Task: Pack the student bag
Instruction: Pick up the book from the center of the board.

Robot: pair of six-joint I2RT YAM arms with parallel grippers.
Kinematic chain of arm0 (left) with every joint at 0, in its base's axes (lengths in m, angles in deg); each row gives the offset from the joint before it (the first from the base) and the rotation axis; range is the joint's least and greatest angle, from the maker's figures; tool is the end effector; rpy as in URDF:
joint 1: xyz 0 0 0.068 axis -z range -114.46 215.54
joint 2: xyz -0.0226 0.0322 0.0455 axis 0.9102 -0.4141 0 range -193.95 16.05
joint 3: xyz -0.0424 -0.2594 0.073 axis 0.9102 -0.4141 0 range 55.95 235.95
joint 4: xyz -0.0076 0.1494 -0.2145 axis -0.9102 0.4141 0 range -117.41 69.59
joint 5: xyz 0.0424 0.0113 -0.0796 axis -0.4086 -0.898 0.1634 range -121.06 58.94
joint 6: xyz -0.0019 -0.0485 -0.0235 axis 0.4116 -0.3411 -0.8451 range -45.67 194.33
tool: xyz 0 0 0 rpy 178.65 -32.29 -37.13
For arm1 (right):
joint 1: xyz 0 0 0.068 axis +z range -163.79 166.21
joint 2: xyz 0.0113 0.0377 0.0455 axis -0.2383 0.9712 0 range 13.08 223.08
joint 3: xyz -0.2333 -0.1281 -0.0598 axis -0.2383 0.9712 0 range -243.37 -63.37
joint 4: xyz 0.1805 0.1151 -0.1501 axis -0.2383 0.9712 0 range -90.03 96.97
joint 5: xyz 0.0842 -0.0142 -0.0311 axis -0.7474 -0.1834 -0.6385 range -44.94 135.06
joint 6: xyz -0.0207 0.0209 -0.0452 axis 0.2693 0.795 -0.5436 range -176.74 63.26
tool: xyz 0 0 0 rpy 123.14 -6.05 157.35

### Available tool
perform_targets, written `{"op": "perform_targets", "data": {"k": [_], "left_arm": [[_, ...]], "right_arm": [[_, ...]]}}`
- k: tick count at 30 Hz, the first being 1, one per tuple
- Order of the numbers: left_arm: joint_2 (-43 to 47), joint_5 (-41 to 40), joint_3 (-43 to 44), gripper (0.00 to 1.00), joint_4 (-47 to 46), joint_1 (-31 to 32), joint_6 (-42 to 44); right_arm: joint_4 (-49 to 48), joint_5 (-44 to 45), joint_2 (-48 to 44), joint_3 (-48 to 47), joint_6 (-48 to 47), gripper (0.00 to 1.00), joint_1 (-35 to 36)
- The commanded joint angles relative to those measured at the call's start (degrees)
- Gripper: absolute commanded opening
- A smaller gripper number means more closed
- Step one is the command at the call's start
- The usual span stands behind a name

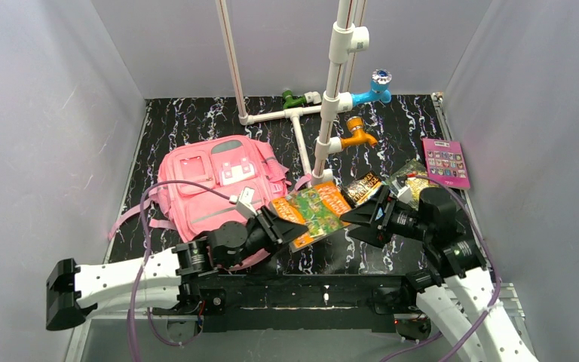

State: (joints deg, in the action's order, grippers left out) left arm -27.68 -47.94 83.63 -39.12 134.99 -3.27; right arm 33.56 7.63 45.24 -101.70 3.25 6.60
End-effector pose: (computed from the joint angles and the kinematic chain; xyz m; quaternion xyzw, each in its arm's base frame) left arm 0.0760 -0.1734 0.2778 -0.1511 0.7165 -0.6143 0.2939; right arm 0.1090 0.0636 0.2929 0.1174 0.8180 0.5269 0.1988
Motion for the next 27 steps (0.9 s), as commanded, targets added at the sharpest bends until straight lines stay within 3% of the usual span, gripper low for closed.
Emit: {"op": "perform_targets", "data": {"k": [1, 6, 10, 13, 20, 27], "left_arm": [[7.89, 23.30, -1.23, 0.00, -2.54, -12.16, 7.09], [7.02, 60.03, 4.64, 0.00, -0.08, -32.95, 11.79], [-2.36, 82.20, 9.75, 0.00, 0.12, -40.29, 11.38], [-4.16, 86.10, 10.92, 0.00, 0.19, -40.38, 12.33], [-3.26, 88.68, 9.55, 0.00, 0.21, -40.15, 12.32], [-3.20, 89.36, 10.64, 0.00, -0.25, -37.35, 14.06]], "right_arm": [[14.37, -5.33, 7.87, -6.10, -27.73, 0.98, 0.18], [12.41, -11.74, 11.79, -4.43, -32.10, 0.98, 0.27], [-1.33, -21.29, 9.86, 1.88, -23.55, 0.99, 0.27], [-15.17, -24.83, 6.98, 5.54, -11.58, 0.98, 0.36], [-32.31, -26.98, 6.67, 9.37, 3.74, 0.98, 0.60], [-41.07, -27.24, 12.31, 9.02, 7.09, 0.98, 3.69]]}}
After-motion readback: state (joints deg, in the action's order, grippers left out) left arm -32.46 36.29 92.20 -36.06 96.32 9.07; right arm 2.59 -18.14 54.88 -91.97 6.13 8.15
